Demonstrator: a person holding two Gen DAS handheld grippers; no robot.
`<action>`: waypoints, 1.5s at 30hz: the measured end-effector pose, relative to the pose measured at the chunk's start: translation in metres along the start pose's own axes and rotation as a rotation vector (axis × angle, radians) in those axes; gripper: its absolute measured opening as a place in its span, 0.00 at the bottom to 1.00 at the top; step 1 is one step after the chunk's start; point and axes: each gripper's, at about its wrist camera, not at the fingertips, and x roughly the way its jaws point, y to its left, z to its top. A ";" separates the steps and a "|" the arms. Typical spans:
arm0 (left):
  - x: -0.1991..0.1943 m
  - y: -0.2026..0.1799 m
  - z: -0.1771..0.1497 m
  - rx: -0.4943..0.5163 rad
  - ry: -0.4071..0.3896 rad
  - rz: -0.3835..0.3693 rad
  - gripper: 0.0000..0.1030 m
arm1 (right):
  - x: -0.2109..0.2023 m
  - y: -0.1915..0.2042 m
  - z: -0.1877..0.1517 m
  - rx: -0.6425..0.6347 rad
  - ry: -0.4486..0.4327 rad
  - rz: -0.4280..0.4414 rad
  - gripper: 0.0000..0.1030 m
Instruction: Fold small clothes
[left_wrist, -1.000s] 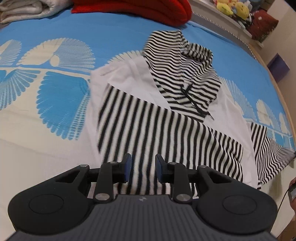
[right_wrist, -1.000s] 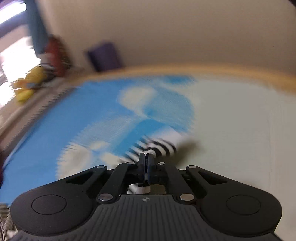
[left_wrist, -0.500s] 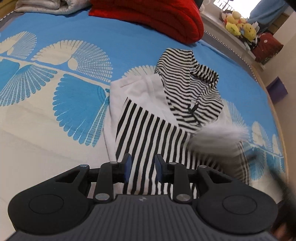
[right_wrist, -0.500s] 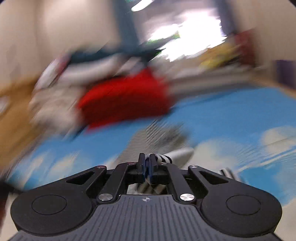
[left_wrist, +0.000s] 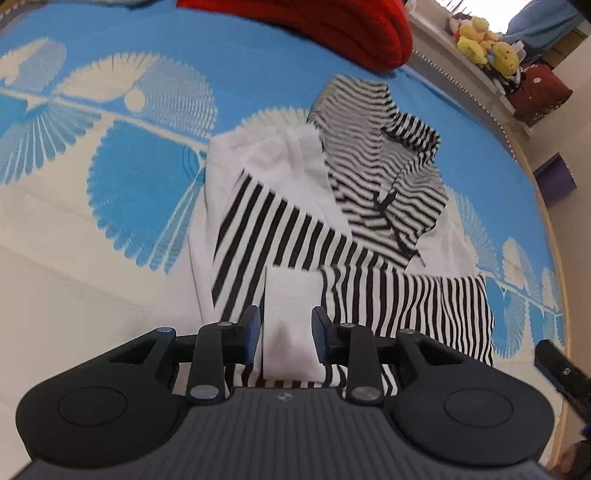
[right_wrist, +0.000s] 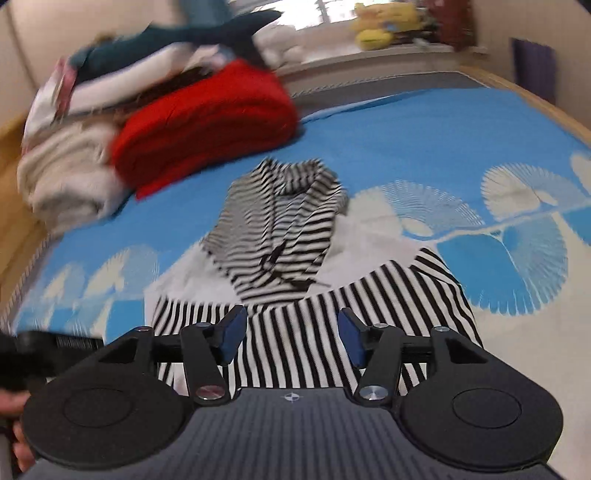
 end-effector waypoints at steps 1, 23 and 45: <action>0.004 0.001 -0.002 -0.008 0.012 -0.001 0.33 | 0.007 -0.005 -0.003 0.021 0.014 -0.026 0.55; 0.053 -0.036 -0.026 0.222 0.040 0.160 0.03 | 0.055 -0.076 0.009 0.340 0.213 -0.094 0.55; 0.063 -0.006 -0.031 0.085 0.130 0.146 0.18 | 0.081 -0.134 -0.036 0.674 0.352 -0.266 0.55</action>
